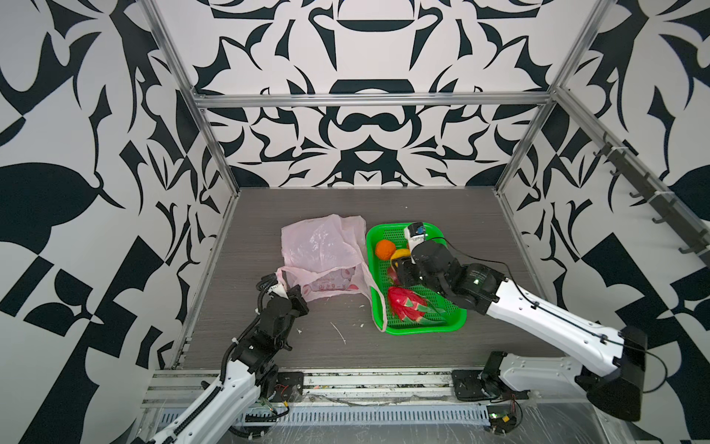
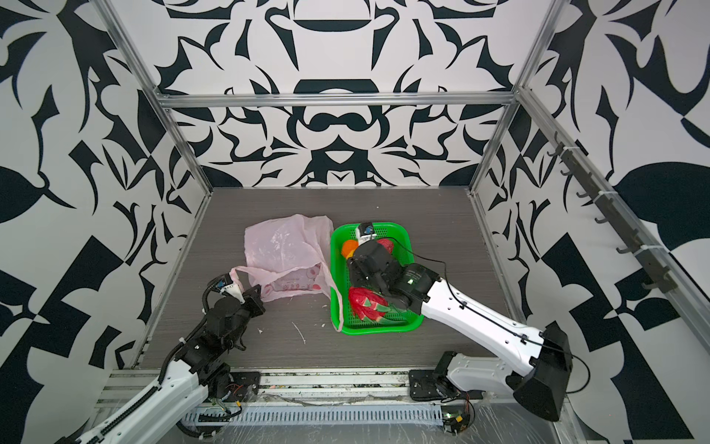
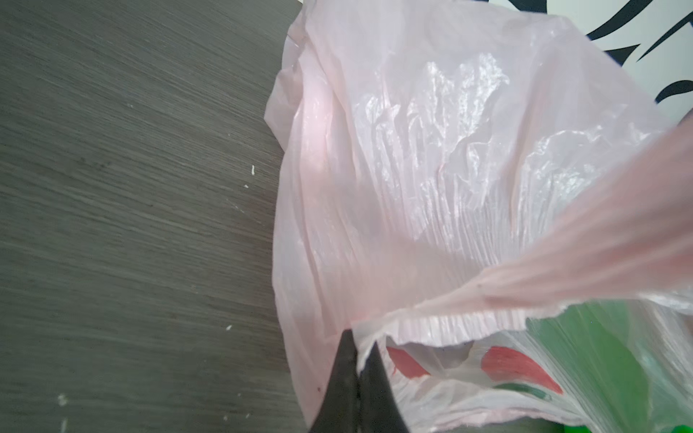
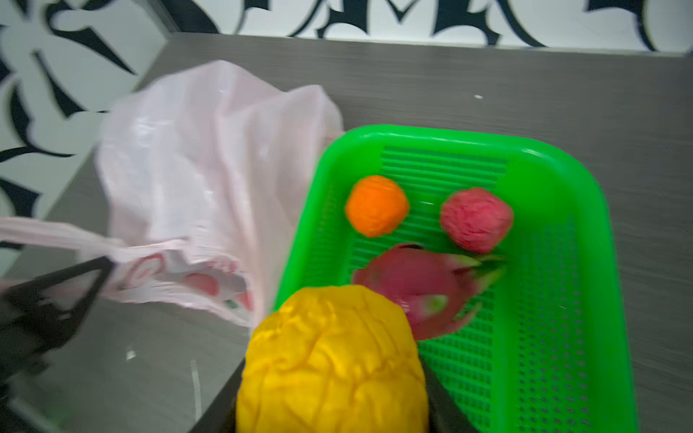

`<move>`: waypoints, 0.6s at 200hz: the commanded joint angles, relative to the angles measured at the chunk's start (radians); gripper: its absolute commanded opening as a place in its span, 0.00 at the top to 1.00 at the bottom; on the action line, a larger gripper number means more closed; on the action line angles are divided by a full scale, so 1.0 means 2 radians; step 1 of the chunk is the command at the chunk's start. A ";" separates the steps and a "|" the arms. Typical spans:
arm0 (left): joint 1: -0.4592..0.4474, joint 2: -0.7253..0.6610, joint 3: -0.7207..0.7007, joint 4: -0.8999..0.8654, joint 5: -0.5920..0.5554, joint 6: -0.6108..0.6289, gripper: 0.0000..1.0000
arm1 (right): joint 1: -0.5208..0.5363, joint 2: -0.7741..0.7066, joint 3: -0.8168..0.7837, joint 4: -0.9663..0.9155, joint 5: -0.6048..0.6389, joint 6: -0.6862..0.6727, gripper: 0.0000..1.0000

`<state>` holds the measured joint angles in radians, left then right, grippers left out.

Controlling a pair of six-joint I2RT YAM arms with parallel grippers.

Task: Untie the knot of the plastic bag and take out the fruit
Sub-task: Pick up the fruit from the plastic bag, then place the fruit in the basket.

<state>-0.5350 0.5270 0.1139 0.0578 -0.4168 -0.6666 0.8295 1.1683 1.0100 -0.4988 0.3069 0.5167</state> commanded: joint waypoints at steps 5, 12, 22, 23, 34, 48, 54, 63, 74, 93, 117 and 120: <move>0.000 0.044 0.033 0.004 -0.024 -0.001 1.00 | -0.040 -0.002 -0.053 0.003 -0.004 -0.017 0.82; 0.000 0.059 0.040 0.009 -0.026 0.003 1.00 | -0.049 0.000 -0.064 0.007 -0.002 -0.016 0.82; 0.001 0.079 0.053 0.010 -0.025 0.009 1.00 | -0.060 0.003 -0.081 0.014 0.002 -0.011 0.82; 0.001 0.081 0.054 0.011 -0.025 0.009 1.00 | -0.060 0.004 -0.083 0.015 0.002 -0.010 0.83; 0.001 0.102 0.067 0.013 -0.023 0.015 1.00 | -0.072 0.010 -0.099 0.021 0.002 -0.002 0.82; 0.001 0.126 0.082 0.015 -0.018 0.019 0.94 | -0.085 0.018 -0.117 0.026 0.001 0.007 0.79; 0.001 0.135 0.086 0.015 -0.016 0.019 0.89 | -0.090 0.021 -0.124 0.029 0.001 0.010 0.78; 0.001 0.145 0.093 0.015 -0.010 0.020 0.79 | -0.097 0.024 -0.133 0.036 -0.006 0.011 0.75; 0.001 0.152 0.100 0.012 -0.006 0.021 0.63 | -0.102 0.026 -0.141 0.043 -0.010 0.014 0.66; 0.001 0.151 0.109 -0.002 -0.005 0.021 0.40 | -0.107 0.029 -0.149 0.049 -0.011 0.017 0.49; 0.001 0.135 0.127 -0.047 -0.008 0.022 0.22 | -0.109 0.026 -0.152 0.052 -0.010 0.018 0.30; 0.001 0.132 0.129 -0.053 -0.008 0.023 0.21 | -0.109 0.026 -0.151 0.052 -0.009 0.018 0.29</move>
<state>-0.5350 0.8257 0.3210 0.0433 -0.4263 -0.6342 0.6159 1.2346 0.7090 -0.4381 0.2855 0.5369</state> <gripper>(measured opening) 0.737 0.666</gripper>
